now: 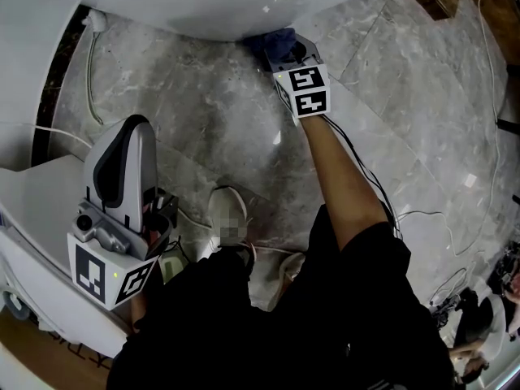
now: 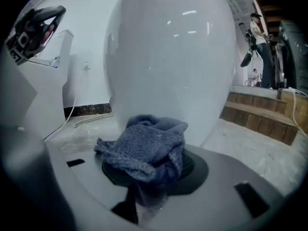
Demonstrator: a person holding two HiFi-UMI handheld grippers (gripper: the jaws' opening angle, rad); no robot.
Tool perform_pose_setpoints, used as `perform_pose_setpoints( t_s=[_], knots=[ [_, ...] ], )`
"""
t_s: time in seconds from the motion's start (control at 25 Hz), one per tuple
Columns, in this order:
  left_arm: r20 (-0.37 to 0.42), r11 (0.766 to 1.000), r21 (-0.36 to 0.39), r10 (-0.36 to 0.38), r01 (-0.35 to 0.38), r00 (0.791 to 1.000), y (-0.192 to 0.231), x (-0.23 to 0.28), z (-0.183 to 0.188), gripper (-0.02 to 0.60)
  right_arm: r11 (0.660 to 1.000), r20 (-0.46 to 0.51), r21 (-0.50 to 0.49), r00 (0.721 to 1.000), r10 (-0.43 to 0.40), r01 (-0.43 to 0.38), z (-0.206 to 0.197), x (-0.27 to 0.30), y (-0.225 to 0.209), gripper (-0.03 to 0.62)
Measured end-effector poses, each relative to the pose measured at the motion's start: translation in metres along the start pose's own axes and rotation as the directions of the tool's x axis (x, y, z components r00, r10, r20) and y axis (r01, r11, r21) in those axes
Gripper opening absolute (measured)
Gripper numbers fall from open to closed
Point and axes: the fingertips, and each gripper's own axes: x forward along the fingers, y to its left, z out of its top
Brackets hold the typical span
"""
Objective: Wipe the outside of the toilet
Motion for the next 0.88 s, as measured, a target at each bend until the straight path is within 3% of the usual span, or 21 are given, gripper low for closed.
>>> perform_pose_setpoints(
  t_s=[0.28,0.48,0.68,0.88],
  knots=[
    [0.0,1.0,-0.013,0.0,0.0,1.0,0.003,-0.001,-0.002,0.011,1.0,-0.129,0.018,0.991,0.022,-0.02,-0.029,0.027,-0.003,0.14],
    [0.0,1.0,-0.011,-0.009,0.009,1.0,0.0,0.0,-0.002,0.011,0.999,-0.295,0.041,0.955,0.041,-0.03,-0.048,0.041,-0.003,0.138],
    [0.006,1.0,-0.009,-0.015,0.015,1.0,-0.005,0.0,0.0,0.011,0.998,-0.302,0.02,0.951,0.057,-0.053,-0.048,0.036,-0.003,0.13],
    [0.007,1.0,-0.008,-0.004,0.004,1.0,-0.011,0.0,0.002,0.011,0.988,-0.277,-0.039,0.952,0.131,-0.147,-0.04,0.011,-0.001,0.121]
  ],
)
